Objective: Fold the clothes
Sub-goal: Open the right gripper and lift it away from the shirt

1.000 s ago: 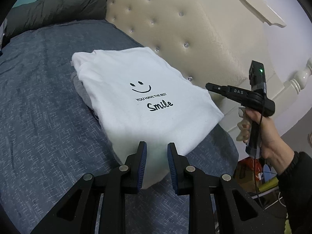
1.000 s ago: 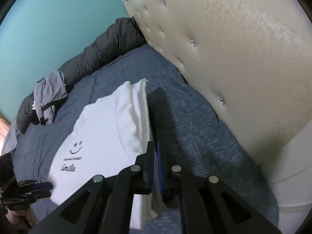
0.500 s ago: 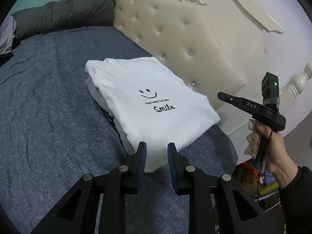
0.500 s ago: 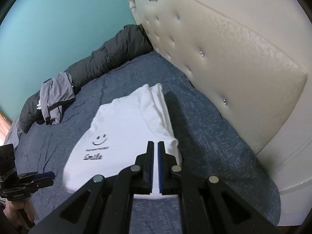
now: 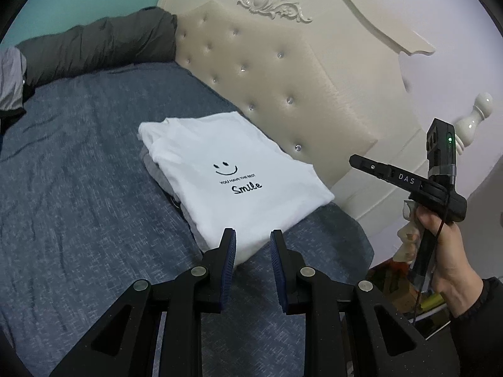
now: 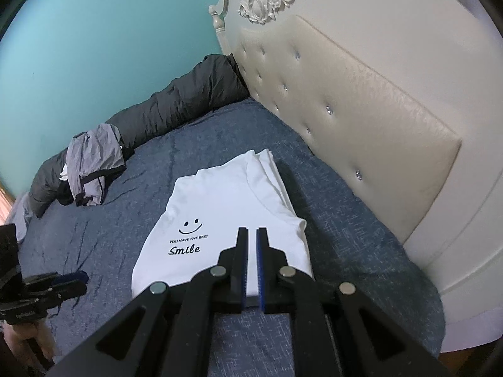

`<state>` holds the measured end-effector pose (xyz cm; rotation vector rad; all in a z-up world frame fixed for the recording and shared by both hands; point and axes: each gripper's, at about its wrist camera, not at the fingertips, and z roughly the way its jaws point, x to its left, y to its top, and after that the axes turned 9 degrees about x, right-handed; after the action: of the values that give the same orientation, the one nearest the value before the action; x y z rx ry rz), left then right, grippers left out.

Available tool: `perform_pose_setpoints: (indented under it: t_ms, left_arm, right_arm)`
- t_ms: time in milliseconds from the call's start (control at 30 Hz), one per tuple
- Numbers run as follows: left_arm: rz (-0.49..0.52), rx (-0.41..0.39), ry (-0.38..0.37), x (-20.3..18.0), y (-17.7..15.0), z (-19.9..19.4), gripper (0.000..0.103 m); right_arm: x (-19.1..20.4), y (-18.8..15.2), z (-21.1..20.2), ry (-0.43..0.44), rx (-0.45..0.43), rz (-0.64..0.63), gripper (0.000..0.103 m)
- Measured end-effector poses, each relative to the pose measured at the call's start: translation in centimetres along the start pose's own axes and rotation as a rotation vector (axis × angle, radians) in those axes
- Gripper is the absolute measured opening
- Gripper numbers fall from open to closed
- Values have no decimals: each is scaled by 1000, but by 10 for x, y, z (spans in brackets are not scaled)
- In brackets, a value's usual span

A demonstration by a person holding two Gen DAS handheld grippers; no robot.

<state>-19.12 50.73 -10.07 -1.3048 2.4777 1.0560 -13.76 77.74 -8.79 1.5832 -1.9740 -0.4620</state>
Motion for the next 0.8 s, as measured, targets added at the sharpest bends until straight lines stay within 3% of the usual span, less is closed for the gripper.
perform_pose_setpoints:
  t_ms: [800]
  left_arm:
    - [69,-81,-9,-30,-5,-79,25]
  right_arm:
    - [56,-25,-80,-32,-67,14,5]
